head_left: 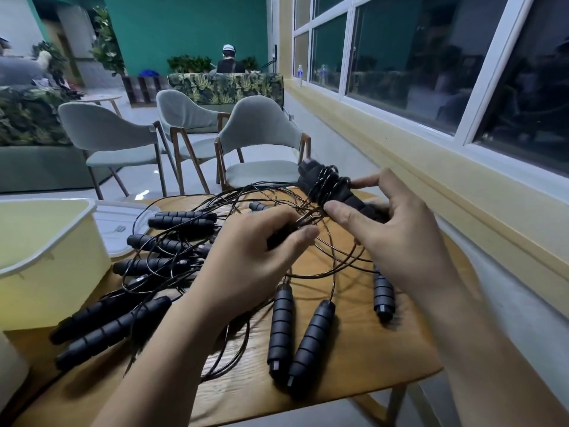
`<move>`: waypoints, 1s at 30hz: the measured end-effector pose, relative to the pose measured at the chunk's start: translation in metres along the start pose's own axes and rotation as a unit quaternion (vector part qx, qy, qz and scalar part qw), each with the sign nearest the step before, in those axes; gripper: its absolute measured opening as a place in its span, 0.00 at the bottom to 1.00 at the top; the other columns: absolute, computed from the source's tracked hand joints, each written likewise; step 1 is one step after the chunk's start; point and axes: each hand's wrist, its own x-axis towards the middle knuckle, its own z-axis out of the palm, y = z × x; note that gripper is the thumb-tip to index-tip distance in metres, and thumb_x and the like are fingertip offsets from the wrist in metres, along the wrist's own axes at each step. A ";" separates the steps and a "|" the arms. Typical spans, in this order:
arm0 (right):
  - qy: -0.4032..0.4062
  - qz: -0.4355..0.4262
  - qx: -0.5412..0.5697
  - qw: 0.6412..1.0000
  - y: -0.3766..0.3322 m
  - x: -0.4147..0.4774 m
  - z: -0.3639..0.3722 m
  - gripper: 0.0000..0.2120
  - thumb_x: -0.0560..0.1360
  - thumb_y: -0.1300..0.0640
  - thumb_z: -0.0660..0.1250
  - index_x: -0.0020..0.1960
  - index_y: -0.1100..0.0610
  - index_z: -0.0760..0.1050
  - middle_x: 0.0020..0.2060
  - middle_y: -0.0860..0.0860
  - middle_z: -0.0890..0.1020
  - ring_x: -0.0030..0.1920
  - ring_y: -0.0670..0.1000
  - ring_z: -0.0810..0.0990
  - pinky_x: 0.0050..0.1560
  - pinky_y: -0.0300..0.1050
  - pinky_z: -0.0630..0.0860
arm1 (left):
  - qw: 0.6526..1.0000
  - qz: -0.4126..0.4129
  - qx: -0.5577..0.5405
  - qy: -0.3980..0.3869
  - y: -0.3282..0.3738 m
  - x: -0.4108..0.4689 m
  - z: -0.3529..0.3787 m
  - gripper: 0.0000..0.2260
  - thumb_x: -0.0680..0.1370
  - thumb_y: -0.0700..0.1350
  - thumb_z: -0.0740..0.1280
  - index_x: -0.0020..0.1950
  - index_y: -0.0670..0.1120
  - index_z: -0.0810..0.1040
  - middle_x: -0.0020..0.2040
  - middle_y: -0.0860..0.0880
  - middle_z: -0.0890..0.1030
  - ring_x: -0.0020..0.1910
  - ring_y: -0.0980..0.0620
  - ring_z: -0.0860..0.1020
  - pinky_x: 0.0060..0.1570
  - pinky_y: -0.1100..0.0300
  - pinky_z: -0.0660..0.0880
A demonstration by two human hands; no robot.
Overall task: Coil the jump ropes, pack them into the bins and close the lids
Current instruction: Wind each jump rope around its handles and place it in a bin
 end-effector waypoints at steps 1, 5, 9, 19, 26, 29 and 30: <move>-0.016 0.007 -0.004 1.000 0.001 0.001 0.000 0.17 0.73 0.36 0.78 0.56 0.41 0.78 0.37 0.47 0.86 0.38 0.50 0.84 0.45 0.54 0.83 | 1.000 -0.003 -0.016 0.003 0.001 0.000 -0.002 0.15 0.84 0.53 0.71 0.41 0.45 0.78 0.31 0.49 0.74 0.30 0.52 0.72 0.31 0.51 0.67; -0.088 0.034 -0.017 0.995 0.002 0.003 0.000 0.17 0.72 0.34 0.77 0.56 0.39 0.79 0.40 0.46 0.87 0.40 0.52 0.85 0.51 0.58 0.83 | 0.998 -0.003 -0.062 0.029 0.004 0.000 -0.007 0.08 0.81 0.47 0.74 0.42 0.48 0.81 0.31 0.58 0.74 0.31 0.60 0.71 0.34 0.66 0.65; -0.222 0.063 -0.043 0.972 -0.002 0.003 -0.007 0.17 0.73 0.35 0.77 0.57 0.40 0.80 0.42 0.47 0.89 0.41 0.51 0.87 0.50 0.53 0.81 | 0.994 0.004 -0.094 0.061 0.004 0.000 -0.012 0.06 0.80 0.45 0.75 0.43 0.46 0.82 0.31 0.58 0.77 0.30 0.62 0.73 0.33 0.71 0.67; -0.419 0.087 0.074 0.901 -0.011 0.002 -0.030 0.15 0.74 0.42 0.81 0.54 0.48 0.83 0.36 0.63 0.82 0.34 0.57 0.73 0.34 0.47 0.63 | 0.985 -0.030 -0.158 0.053 0.001 -0.001 -0.022 0.07 0.71 0.48 0.78 0.43 0.46 0.85 0.29 0.59 0.77 0.29 0.63 0.71 0.32 0.71 0.68; -0.505 0.084 0.229 0.828 -0.003 0.002 -0.033 0.21 0.70 0.41 0.82 0.52 0.54 0.80 0.36 0.62 0.79 0.30 0.54 0.77 0.31 0.46 0.65 | 0.971 -0.016 -0.237 -0.009 -0.007 0.000 -0.019 0.06 0.76 0.52 0.74 0.43 0.50 0.86 0.31 0.58 0.78 0.29 0.62 0.73 0.32 0.71 0.68; -0.490 0.072 0.297 0.816 -0.001 0.002 -0.029 0.24 0.70 0.41 0.82 0.53 0.57 0.79 0.40 0.62 0.80 0.31 0.57 0.78 0.31 0.45 0.67 | 0.981 -0.027 -0.190 -0.022 -0.018 0.006 -0.017 0.07 0.79 0.50 0.72 0.46 0.47 0.85 0.41 0.47 0.85 0.41 0.47 0.82 0.42 0.56 0.78; -0.473 0.071 0.313 0.820 0.000 0.002 -0.027 0.25 0.70 0.42 0.82 0.55 0.59 0.78 0.42 0.63 0.79 0.33 0.59 0.78 0.31 0.47 0.65 | 0.982 -0.044 -0.179 -0.032 -0.027 0.007 -0.015 0.06 0.80 0.45 0.72 0.48 0.43 0.85 0.43 0.43 0.85 0.44 0.44 0.83 0.46 0.52 0.79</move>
